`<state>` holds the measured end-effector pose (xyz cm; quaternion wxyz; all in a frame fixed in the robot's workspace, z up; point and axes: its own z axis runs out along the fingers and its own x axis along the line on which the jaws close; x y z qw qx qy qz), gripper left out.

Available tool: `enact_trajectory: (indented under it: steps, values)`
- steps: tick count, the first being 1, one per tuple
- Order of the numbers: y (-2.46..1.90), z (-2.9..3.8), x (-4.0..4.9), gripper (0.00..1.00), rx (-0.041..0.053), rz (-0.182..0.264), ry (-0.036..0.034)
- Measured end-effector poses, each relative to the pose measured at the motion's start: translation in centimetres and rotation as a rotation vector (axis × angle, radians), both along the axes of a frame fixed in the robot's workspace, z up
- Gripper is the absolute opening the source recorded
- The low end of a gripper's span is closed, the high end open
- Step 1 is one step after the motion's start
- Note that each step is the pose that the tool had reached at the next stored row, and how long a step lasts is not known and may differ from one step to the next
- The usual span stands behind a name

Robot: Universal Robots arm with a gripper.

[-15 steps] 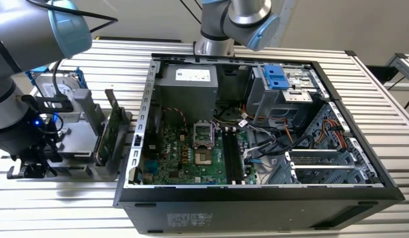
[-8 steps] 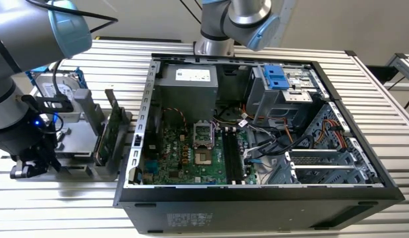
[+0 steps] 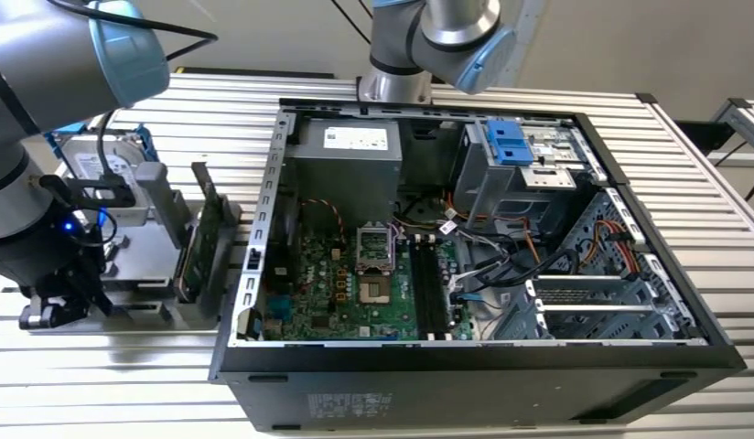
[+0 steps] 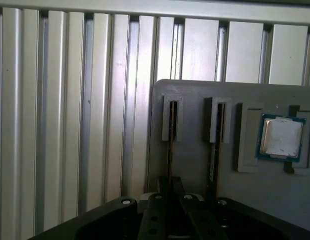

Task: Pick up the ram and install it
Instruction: 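Pick up the ram and move it above insertion slot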

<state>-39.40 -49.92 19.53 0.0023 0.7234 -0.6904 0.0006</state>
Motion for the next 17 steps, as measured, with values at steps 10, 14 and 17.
enact_trajectory:
  steps: [10, 14, 17]
  values:
    - [0.0, 0.0, 0.0, 0.0, -0.0015, 0.0, 0.0]
    - [0.0, 0.0, 0.0, 0.0, -0.0021, 0.0, 0.0]
    - [0.0, 0.0, 0.0, 0.0, -0.0025, 0.0, 0.0]
